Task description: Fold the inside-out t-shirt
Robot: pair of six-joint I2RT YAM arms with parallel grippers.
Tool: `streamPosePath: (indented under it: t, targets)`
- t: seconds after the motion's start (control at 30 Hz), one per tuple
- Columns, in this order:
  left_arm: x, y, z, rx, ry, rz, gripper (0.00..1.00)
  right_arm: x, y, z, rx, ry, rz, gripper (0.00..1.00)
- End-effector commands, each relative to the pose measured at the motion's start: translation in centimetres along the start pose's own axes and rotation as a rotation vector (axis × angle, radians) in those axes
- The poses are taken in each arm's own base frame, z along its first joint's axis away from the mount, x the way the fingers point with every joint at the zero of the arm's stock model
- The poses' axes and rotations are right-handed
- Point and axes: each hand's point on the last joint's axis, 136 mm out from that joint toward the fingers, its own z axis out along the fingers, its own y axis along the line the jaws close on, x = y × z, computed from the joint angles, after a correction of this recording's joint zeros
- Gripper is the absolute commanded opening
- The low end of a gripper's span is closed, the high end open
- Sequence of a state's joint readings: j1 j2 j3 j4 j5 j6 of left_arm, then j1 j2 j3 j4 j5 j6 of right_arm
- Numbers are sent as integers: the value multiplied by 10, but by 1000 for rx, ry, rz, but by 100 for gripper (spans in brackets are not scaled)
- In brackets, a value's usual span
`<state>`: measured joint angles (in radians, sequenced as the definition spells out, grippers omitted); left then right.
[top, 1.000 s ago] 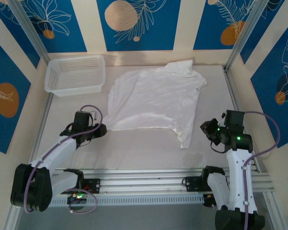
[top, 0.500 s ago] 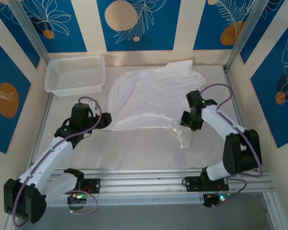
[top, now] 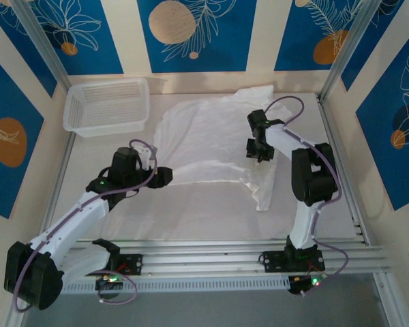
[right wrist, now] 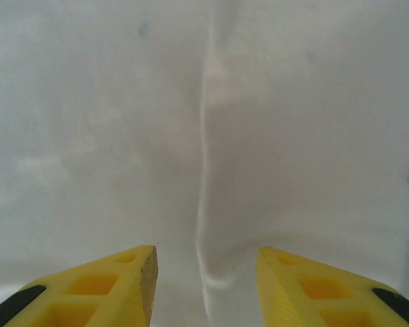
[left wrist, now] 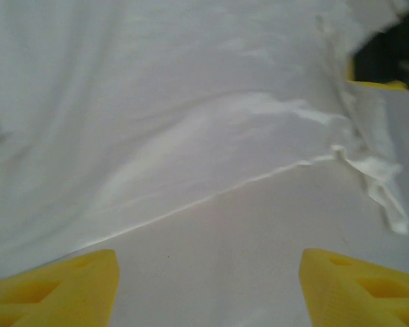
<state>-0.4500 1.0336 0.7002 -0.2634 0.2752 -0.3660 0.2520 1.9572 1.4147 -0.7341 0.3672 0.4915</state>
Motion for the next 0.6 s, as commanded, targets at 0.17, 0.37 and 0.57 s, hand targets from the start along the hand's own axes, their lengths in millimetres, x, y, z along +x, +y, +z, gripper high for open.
streamPosePath:
  t: [0.17,0.37,0.57]
  targets:
    - [12,-30,3,97,35,125,73,10,-11,16,109,106,-19,40]
    - [10,-29,7,89,31,126,74,19,-25,6,174,103,-49,35]
    - [13,-28,13,85,43,120,74,27,-20,6,136,120,-45,29]
